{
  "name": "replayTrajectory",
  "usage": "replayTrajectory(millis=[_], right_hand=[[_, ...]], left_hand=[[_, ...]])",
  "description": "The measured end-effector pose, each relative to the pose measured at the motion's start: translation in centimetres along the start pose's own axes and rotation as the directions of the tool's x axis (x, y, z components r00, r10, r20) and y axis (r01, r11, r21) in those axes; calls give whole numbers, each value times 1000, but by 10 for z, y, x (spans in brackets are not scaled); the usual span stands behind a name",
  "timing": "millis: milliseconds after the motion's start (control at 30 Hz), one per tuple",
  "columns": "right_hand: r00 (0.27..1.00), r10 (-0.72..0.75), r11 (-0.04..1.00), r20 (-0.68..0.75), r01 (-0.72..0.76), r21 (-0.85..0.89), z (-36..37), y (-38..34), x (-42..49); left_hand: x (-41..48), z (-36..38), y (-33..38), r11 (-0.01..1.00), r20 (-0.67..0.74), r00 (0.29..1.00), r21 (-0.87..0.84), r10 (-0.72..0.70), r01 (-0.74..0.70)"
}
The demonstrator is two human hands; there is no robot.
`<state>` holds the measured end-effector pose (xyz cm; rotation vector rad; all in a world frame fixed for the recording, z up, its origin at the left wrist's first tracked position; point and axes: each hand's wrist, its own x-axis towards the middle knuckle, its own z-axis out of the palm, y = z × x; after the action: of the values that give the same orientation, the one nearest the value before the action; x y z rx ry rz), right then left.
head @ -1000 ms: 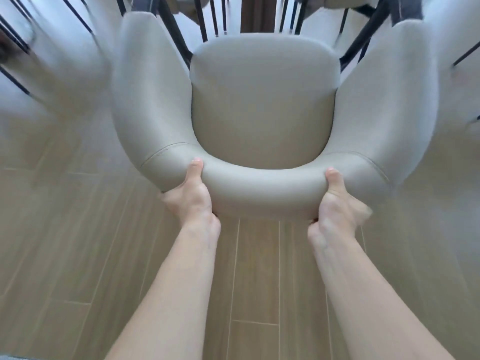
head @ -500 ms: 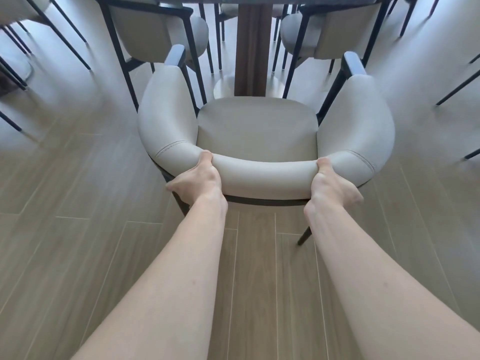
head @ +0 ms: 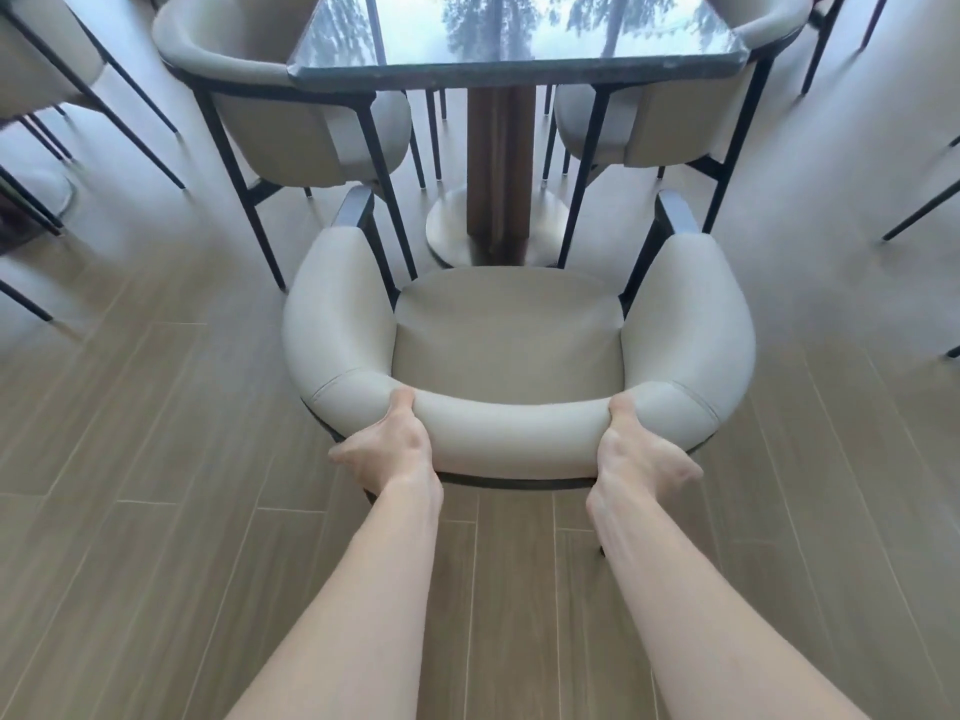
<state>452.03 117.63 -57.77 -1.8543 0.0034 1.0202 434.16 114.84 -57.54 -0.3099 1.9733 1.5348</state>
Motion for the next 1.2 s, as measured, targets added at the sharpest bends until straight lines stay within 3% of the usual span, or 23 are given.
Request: replayTrajectory(millis=[100,200,233,267,300,333,367,400,433,467,500,533,600,700,967,1200], right_hand=[[999,-33,998,-13,32,-63,-4,0,-1],[978,-199,949,57,207,-240,-6,-6,-4],[947,-306,868,99,320,-379,-9,-8,-2],[869,-463,709,176,482,-516,-15,-10,0],[720,-622,468,308,657,-591,-23,-13,0],[521,-699,189,490,795,-576,-31,-17,0],[348,-652,-44,674,869,-492,-38,-21,-1],[248,-502,-212,829,894,-395,-42,-25,-2],[211,-296,-361,932,878,-314,-44,-27,-3],[204,-125,-503,971,830,-239,-43,-26,-2],[199,-37,-601,979,778,-181,-42,-24,-1],[179,-18,-649,984,746,-148,-40,-24,1],[95,-39,-660,995,745,-97,-35,-27,5],[20,-69,-703,997,709,-63,-26,-30,12],[61,-47,-681,997,728,-77,36,-62,32],[108,-30,-683,994,724,-99,103,-97,57]], left_hand=[[0,1,-2,999,-23,1000,47,-8,9],[0,5,0,985,-70,985,82,158,-152],[0,6,0,962,-68,968,148,242,-230],[-2,5,0,918,-51,942,244,333,-312],[-6,2,1,842,-6,901,359,435,-404],[-10,-3,3,708,87,828,473,554,-524],[-11,-10,4,494,261,694,540,671,-681],[-12,-18,6,211,510,494,515,704,-831],[-11,-28,7,-64,747,286,401,601,-914],[-9,-37,10,-281,902,144,274,408,-920],[-7,-41,14,-423,972,91,177,214,-889],[-4,-41,20,-510,992,97,124,80,-851],[0,-32,29,-608,994,106,66,-31,-791],[6,-17,32,-672,996,77,21,-54,-741],[23,44,57,-696,993,120,86,-1,-713],[53,113,87,-686,995,93,46,-31,-726]])
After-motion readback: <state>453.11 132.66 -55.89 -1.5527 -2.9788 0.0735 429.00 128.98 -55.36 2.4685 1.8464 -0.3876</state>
